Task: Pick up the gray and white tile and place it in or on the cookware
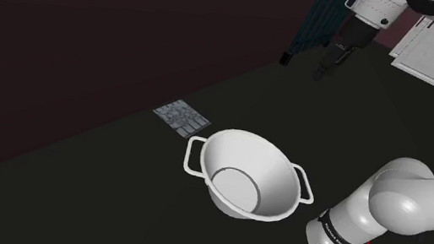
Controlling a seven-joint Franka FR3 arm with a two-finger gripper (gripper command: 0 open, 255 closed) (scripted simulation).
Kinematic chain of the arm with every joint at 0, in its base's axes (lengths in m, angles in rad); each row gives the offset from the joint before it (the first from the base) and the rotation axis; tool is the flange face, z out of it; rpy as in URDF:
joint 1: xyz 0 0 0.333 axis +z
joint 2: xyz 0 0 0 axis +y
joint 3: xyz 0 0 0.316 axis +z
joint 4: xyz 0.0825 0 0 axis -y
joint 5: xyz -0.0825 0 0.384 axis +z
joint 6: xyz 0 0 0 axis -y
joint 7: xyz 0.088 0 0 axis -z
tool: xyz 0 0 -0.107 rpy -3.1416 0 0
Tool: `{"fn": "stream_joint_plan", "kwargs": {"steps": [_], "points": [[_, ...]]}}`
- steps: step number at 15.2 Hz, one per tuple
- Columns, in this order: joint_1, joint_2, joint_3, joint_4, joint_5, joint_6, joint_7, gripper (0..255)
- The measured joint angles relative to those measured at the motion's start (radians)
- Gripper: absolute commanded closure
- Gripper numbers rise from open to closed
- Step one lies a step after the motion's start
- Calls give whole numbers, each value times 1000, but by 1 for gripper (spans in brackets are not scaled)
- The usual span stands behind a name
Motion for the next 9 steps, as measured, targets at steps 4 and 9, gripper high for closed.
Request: {"fn": "stream_joint_plan", "kwargs": {"steps": [4,9], "points": [[-6,18,41,-48,23,68,82,0],[-24,78,129,-138,68,226,269,0]]}}
